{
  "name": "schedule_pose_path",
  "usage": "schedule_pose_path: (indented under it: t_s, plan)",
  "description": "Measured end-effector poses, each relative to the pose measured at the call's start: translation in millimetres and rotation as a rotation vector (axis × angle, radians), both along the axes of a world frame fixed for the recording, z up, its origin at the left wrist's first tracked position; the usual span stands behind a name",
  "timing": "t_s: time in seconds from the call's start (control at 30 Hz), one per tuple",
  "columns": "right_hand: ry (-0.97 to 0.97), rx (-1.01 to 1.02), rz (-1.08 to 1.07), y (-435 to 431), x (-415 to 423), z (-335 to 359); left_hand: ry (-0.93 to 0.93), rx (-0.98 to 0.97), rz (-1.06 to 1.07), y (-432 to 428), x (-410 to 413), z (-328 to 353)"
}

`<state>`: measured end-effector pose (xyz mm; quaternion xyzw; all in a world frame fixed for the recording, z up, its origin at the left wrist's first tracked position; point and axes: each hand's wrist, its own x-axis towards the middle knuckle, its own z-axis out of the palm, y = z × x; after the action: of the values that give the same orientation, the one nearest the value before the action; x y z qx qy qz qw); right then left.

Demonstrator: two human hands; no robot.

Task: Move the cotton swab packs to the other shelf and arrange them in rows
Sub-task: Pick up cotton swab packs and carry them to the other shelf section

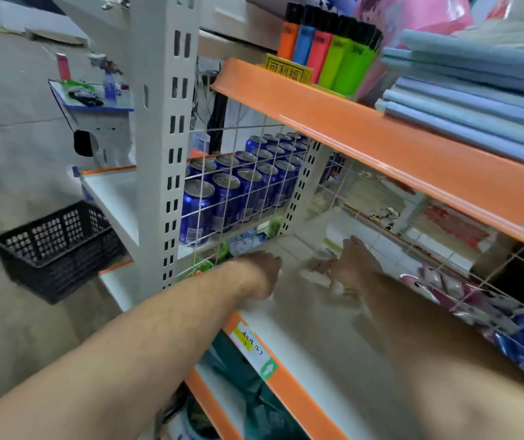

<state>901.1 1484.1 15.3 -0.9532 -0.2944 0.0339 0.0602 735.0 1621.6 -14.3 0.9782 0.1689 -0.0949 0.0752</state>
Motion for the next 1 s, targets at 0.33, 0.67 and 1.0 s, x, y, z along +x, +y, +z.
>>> schedule_pose_path:
  t_s: [0.33, 0.67, 1.0]
  plan:
    - [-0.055, -0.070, 0.080, 7, 3, -18, 0.021, 0.018, 0.005, 7, -3, 20]
    - [-0.183, -0.115, 0.195, -21, -20, -3, -0.061, -0.321, 0.021, -8, -3, 38]
    - [-0.151, 0.083, 0.200, -87, -34, 52, -0.096, -0.413, -0.146, -41, 14, 73]
